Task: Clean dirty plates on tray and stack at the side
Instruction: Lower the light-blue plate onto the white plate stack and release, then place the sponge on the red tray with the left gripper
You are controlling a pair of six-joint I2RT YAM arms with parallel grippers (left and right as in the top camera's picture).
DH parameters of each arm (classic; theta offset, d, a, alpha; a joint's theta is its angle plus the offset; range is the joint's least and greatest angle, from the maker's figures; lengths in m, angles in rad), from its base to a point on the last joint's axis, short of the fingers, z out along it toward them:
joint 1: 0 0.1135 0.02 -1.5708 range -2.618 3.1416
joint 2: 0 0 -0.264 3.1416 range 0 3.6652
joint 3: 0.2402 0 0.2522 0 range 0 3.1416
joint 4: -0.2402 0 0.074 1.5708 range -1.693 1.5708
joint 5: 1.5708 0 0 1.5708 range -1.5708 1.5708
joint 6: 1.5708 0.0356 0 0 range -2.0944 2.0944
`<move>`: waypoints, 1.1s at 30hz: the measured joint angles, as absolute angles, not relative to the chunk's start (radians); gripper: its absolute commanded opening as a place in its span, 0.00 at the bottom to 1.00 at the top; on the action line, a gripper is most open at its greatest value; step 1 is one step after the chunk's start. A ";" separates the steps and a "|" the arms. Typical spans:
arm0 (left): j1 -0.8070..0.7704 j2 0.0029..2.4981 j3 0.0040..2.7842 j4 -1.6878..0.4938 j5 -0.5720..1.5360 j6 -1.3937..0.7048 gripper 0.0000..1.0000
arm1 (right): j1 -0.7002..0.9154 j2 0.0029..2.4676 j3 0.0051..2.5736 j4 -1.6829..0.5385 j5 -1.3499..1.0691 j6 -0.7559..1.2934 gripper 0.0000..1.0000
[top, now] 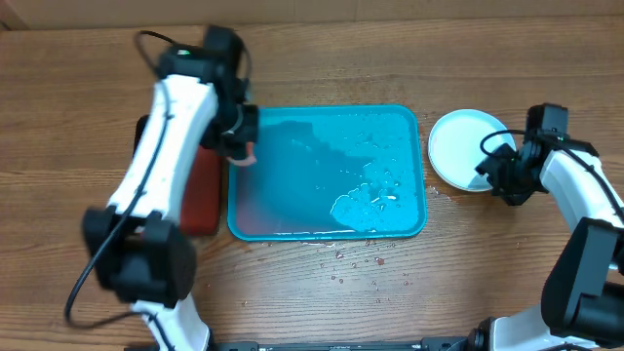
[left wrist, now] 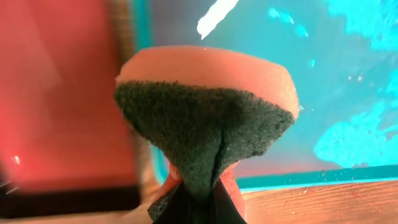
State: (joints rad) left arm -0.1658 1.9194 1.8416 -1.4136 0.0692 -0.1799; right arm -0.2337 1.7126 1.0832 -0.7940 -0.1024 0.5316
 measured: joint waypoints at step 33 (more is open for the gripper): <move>0.208 1.752 1.116 -0.733 -0.057 0.037 0.29 | 0.101 1.695 1.412 -1.023 -0.123 0.414 0.82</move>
State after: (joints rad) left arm 0.2085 1.7523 1.1160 -0.7334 -0.0570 0.0368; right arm 0.1009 1.6947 1.4117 -1.0233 -0.1234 0.4141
